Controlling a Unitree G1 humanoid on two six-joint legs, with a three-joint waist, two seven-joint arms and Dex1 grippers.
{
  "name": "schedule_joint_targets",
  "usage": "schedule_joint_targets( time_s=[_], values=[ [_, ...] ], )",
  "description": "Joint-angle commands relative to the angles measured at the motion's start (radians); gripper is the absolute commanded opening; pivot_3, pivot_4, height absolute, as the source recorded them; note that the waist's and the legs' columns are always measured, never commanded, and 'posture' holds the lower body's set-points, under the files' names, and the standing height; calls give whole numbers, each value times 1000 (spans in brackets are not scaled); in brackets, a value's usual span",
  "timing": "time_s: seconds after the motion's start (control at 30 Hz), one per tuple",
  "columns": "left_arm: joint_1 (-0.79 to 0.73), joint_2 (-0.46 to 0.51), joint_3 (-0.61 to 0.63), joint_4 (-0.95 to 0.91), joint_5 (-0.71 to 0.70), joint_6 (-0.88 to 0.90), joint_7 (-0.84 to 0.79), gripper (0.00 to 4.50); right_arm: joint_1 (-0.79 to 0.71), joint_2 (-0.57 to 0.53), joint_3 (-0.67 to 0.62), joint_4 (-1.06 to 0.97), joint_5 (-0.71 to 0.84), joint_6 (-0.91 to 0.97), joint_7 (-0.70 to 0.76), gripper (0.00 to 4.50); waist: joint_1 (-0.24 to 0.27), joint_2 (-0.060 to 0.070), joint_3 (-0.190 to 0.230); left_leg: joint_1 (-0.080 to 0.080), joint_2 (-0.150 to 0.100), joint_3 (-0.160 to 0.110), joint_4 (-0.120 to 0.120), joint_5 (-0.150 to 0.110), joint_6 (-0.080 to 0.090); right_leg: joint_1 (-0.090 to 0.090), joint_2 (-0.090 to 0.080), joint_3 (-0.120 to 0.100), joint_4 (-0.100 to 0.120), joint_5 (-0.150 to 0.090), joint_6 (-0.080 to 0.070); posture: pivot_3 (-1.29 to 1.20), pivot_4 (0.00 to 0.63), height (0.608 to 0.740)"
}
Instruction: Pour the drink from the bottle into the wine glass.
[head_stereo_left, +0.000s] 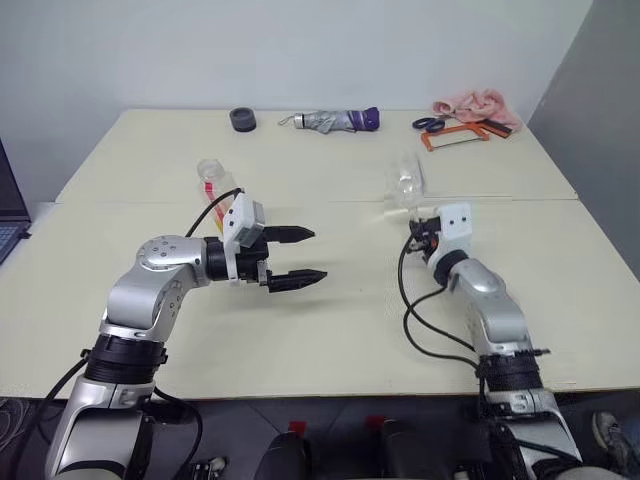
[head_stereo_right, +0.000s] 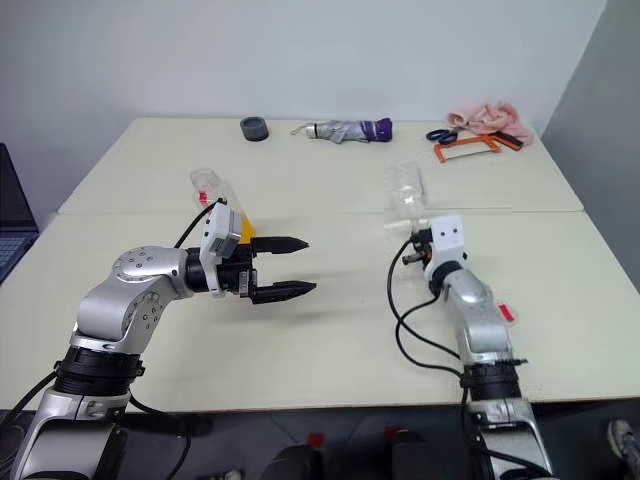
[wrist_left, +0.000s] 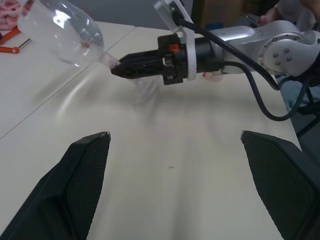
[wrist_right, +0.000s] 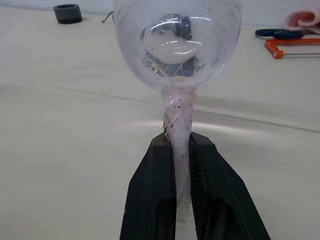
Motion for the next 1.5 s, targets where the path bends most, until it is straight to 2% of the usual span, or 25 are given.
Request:
schedule_joint_targets(
  time_s=[0.03,0.17,0.3,0.7,0.83,1.03,1.3,1.5],
  values=[
    [-10,5,27,-9,5,-26,10,4500,-100,25,-12,161,-7,-155,-18,104,-2,0,0,-1,0,0,0,0,0,-1,-1,0,0,0,0,0,150,740],
    [-2,5,24,-11,8,-30,11,4500,-141,43,-18,319,-16,-250,-45,104,-2,0,0,-5,-1,0,0,2,-4,-4,-3,0,-1,0,0,0,150,740],
    [7,10,24,-16,8,-33,10,4500,-109,49,-10,346,-19,-291,-54,104,-1,0,0,-5,0,0,0,2,-4,-4,-4,0,-1,0,0,0,150,740],
    [12,17,17,-11,17,-35,-12,4500,187,77,44,75,-22,-176,-57,104,4,0,-2,-2,-1,-2,1,1,-1,1,-4,-2,-2,0,0,0,150,740],
    [9,17,16,-8,20,-36,-16,4500,239,75,60,10,-27,-146,-58,104,3,-1,-2,2,-2,-1,1,0,0,4,-2,-1,-1,0,0,0,150,740],
    [6,11,23,0,24,-41,-4,4500,205,69,72,-1,-29,-151,-44,104,2,-1,-2,11,-1,-1,-1,0,0,12,0,-1,-1,-1,0,0,150,740],
    [30,-14,87,-5,36,-66,122,4500,119,65,127,23,-84,-312,-11,104,-3,0,-1,11,1,0,-1,0,0,11,1,1,-1,-1,0,0,150,740],
    [79,-15,140,-36,31,-59,212,4500,31,115,143,96,-80,-384,9,104,-3,1,-1,5,8,1,-1,0,0,4,1,1,0,0,0,0,150,740]
  ],
)
